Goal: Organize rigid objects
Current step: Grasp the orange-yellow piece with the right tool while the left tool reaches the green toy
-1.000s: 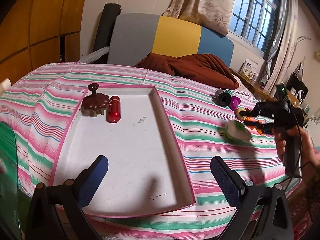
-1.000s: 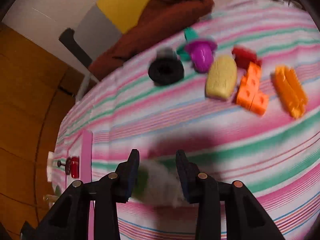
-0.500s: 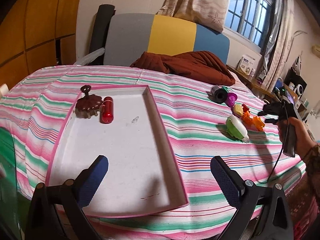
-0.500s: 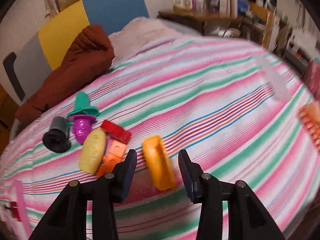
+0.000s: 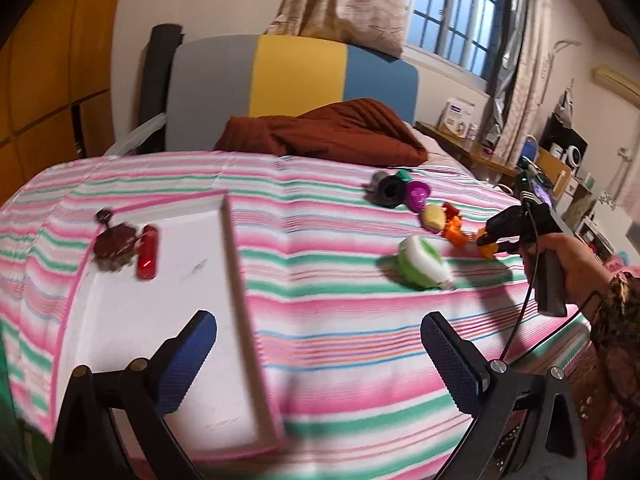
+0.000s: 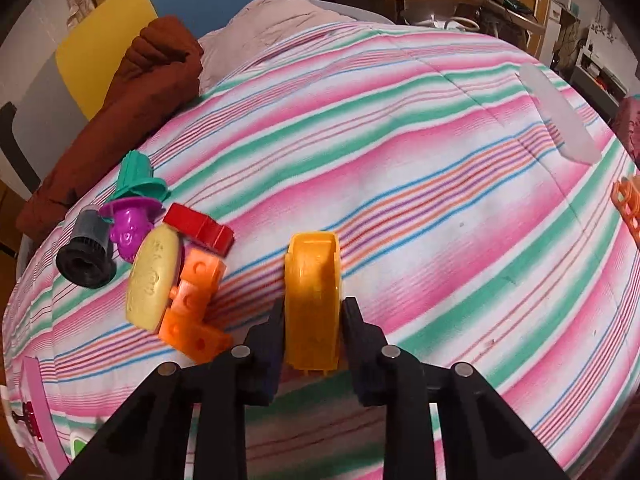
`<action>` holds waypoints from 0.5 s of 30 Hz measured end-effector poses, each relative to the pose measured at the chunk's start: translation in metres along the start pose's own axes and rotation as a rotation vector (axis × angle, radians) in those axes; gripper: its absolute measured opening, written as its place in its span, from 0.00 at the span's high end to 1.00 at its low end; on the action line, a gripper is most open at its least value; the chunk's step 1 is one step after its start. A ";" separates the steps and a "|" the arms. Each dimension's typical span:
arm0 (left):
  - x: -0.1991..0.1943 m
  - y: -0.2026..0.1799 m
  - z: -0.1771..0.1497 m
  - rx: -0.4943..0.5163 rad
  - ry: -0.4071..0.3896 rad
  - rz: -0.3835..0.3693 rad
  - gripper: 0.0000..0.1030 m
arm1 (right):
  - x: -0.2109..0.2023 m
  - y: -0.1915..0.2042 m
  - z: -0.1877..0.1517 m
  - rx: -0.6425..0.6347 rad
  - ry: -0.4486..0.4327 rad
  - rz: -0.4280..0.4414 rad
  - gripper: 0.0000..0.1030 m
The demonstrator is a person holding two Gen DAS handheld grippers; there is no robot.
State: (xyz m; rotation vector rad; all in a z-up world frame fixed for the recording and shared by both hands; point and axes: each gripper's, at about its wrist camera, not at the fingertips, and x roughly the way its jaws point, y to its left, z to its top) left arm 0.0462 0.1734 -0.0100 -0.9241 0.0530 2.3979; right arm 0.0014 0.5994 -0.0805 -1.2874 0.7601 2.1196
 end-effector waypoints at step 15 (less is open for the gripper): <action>0.105 -0.107 0.026 0.451 0.096 0.000 0.00 | 0.004 -0.002 0.001 -0.004 0.039 0.012 0.75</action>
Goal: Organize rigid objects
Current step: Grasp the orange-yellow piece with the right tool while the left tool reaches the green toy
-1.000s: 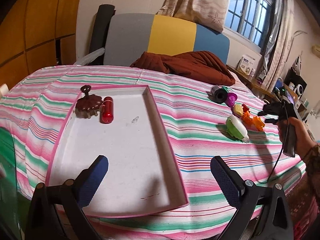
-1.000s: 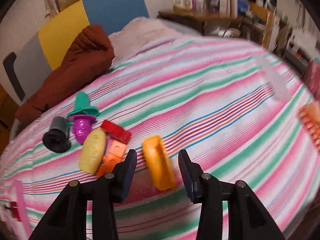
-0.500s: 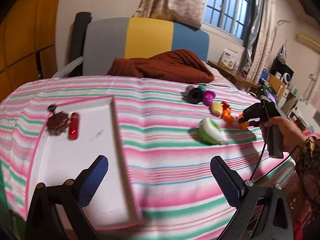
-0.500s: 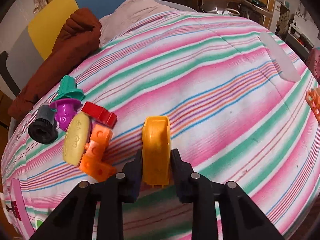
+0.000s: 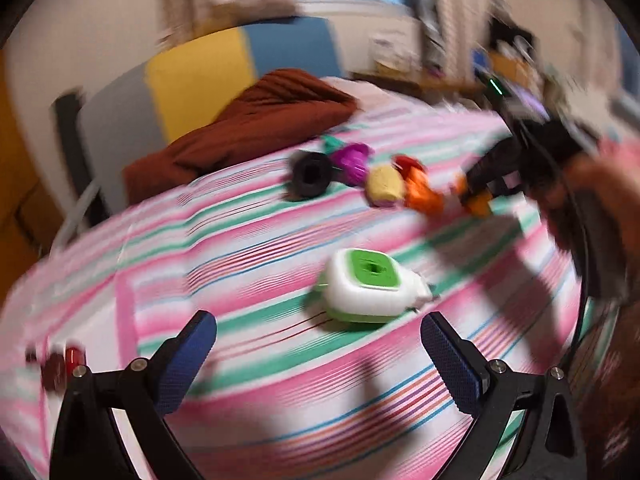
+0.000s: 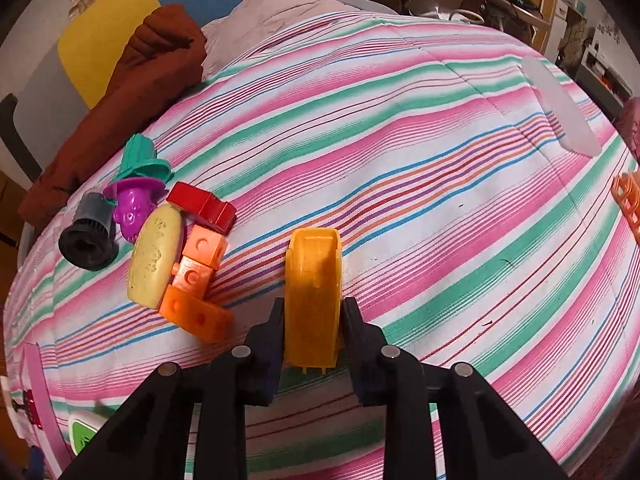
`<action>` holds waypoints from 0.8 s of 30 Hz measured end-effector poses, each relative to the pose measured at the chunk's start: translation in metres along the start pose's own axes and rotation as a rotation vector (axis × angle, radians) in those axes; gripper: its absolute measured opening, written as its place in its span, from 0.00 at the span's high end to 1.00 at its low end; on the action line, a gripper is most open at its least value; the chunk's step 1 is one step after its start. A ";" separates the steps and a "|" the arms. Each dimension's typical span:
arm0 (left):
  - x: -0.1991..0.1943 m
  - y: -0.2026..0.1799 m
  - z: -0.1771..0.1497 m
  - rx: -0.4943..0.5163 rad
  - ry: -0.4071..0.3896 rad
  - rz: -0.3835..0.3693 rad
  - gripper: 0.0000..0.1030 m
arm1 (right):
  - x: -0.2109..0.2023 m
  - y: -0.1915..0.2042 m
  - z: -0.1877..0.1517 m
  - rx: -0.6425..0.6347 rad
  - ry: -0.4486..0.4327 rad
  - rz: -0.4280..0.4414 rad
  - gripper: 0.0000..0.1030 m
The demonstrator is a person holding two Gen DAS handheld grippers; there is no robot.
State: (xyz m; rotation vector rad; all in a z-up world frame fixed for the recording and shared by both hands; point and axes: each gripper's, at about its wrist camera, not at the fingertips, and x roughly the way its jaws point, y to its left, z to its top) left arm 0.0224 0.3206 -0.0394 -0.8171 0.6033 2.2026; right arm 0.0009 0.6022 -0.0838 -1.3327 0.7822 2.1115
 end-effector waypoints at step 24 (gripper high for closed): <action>0.076 0.050 0.069 -0.102 -0.018 0.125 0.00 | -0.002 -0.017 0.003 0.121 0.020 0.089 0.74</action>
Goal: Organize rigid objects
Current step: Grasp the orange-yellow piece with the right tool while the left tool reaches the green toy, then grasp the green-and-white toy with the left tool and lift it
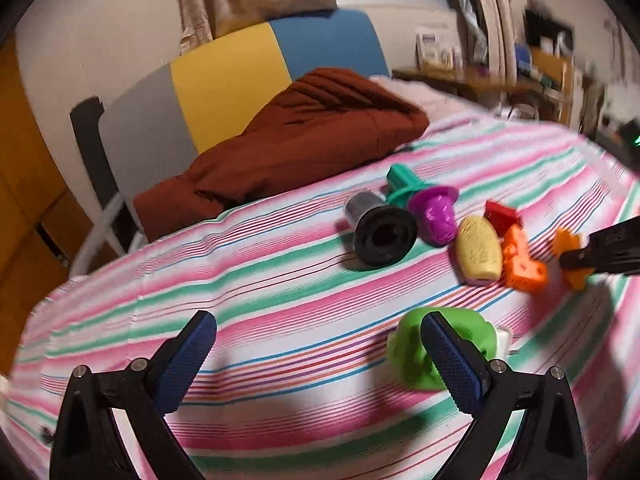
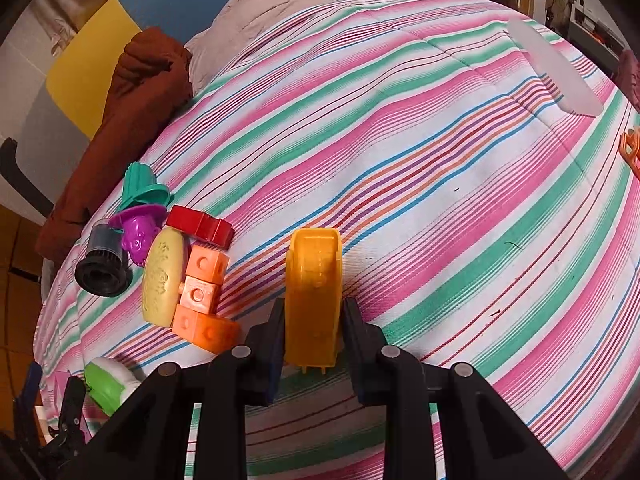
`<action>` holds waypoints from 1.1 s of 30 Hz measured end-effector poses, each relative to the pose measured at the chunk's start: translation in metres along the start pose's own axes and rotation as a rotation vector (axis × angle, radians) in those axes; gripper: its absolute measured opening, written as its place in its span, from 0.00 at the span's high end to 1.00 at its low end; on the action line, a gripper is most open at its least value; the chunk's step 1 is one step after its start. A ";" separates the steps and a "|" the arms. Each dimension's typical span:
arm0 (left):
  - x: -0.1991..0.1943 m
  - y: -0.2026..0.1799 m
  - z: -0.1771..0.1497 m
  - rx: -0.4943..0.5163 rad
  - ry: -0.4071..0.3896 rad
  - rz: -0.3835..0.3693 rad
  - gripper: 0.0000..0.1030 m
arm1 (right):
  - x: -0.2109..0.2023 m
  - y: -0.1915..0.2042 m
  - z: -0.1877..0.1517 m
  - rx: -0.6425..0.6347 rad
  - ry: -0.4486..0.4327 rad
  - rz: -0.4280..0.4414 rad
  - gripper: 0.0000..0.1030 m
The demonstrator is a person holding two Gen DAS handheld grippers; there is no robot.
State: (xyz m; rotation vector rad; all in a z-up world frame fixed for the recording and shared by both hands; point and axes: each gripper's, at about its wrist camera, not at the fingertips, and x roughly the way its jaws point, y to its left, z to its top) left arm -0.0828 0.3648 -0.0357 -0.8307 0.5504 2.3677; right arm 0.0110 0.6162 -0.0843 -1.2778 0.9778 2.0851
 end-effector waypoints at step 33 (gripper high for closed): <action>0.004 -0.068 -0.009 0.257 -0.046 -0.280 0.01 | 0.001 -0.012 0.003 0.092 0.008 0.070 0.74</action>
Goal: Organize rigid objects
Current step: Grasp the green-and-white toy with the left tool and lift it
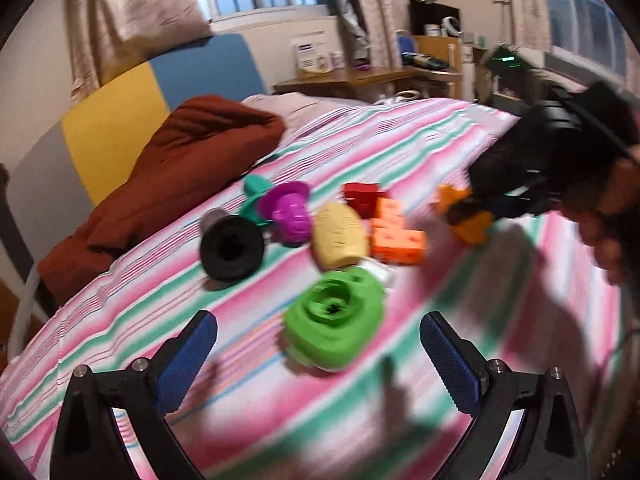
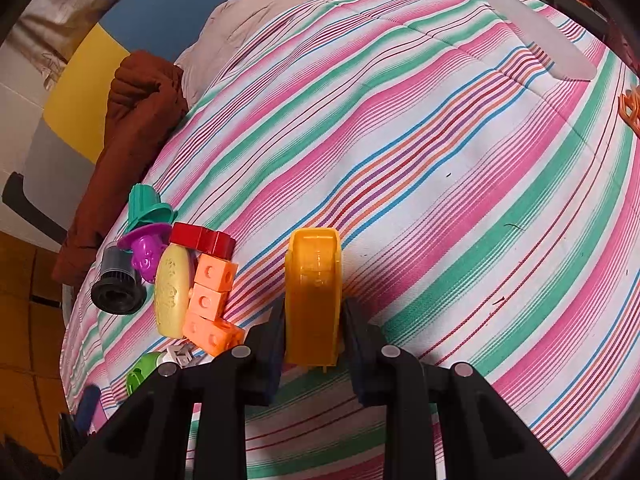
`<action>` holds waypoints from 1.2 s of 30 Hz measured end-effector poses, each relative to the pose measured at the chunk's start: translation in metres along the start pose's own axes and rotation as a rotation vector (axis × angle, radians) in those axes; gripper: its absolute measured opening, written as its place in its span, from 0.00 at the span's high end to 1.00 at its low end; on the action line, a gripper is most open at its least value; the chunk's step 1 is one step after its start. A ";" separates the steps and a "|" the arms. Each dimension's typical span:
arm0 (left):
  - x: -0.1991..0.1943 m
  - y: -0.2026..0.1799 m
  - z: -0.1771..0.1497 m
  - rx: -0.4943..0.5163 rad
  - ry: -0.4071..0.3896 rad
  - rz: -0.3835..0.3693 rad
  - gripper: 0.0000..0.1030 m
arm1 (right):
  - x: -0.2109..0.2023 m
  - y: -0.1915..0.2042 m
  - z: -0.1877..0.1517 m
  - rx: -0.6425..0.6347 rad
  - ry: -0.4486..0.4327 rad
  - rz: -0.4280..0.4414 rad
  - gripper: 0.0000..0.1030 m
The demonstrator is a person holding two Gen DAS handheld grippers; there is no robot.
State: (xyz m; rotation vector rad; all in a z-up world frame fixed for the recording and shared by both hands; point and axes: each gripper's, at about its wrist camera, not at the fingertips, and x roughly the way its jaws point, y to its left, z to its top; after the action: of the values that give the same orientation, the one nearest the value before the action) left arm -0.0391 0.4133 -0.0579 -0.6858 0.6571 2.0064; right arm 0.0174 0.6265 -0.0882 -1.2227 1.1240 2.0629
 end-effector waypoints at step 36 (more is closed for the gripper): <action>-0.014 -0.042 -0.034 0.085 -0.007 0.005 0.38 | 0.000 0.011 -0.003 -0.134 -0.019 -0.082 0.75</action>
State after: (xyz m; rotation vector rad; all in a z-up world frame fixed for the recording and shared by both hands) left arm 0.0105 0.4019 -0.0795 -0.6270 0.7355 1.9725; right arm 0.0107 0.6175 -0.0841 -1.2874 0.9240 2.1120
